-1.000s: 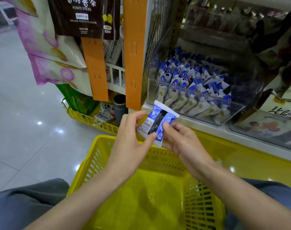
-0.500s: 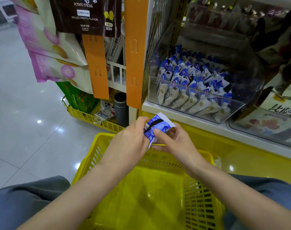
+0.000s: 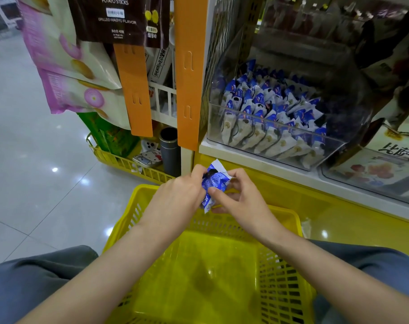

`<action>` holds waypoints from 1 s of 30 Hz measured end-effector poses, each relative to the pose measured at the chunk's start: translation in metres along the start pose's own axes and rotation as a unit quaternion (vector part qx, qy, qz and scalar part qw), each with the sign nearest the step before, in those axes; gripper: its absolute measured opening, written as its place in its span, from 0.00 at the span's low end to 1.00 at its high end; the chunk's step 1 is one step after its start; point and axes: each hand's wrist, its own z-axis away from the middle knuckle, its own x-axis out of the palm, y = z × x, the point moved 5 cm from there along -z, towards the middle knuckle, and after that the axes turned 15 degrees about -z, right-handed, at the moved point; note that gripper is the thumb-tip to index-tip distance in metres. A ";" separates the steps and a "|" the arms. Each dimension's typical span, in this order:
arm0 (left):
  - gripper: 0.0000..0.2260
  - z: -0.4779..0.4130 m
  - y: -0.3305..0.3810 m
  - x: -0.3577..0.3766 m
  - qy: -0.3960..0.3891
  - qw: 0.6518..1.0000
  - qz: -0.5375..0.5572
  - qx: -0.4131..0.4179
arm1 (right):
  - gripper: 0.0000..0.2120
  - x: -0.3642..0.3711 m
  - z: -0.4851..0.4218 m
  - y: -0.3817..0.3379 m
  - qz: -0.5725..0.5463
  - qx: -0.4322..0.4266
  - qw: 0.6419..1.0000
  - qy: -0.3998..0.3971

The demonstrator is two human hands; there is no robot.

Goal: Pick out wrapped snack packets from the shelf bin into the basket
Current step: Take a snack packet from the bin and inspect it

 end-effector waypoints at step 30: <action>0.10 0.010 -0.027 0.009 -0.045 0.788 0.556 -0.262 | 0.11 0.014 -0.011 -0.009 0.046 -0.071 0.990 -0.113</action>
